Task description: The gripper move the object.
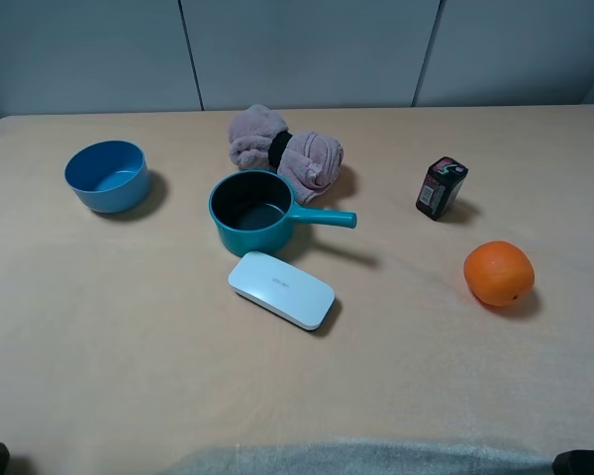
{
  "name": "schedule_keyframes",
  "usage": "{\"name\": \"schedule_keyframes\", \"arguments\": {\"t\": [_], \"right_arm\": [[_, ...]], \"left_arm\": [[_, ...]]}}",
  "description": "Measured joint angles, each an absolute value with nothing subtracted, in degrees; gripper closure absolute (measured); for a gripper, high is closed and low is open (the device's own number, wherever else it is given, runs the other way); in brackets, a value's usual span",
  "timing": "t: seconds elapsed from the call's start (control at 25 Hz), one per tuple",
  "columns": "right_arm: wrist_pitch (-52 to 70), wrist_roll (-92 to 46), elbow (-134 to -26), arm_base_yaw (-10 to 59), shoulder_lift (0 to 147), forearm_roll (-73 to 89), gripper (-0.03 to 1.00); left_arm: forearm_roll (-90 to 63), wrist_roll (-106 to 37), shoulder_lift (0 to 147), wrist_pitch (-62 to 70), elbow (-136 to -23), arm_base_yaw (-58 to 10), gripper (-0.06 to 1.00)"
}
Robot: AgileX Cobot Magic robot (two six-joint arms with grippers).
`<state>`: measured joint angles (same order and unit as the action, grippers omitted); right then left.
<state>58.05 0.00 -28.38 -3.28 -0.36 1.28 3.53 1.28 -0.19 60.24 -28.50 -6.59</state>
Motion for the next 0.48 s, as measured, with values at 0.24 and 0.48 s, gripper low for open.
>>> {"name": "schedule_keyframes", "arguments": {"t": [0.24, 0.48], "right_arm": [[58.0, 0.0, -28.4, -3.3, -0.4, 1.3, 0.30], [58.0, 0.0, -28.4, -3.3, -0.4, 1.3, 0.30]], "left_arm": [[3.5, 1.3, -0.2, 60.2, -28.5, -6.6, 0.14], [3.5, 1.3, -0.2, 60.2, -28.5, -6.6, 0.14]]}}
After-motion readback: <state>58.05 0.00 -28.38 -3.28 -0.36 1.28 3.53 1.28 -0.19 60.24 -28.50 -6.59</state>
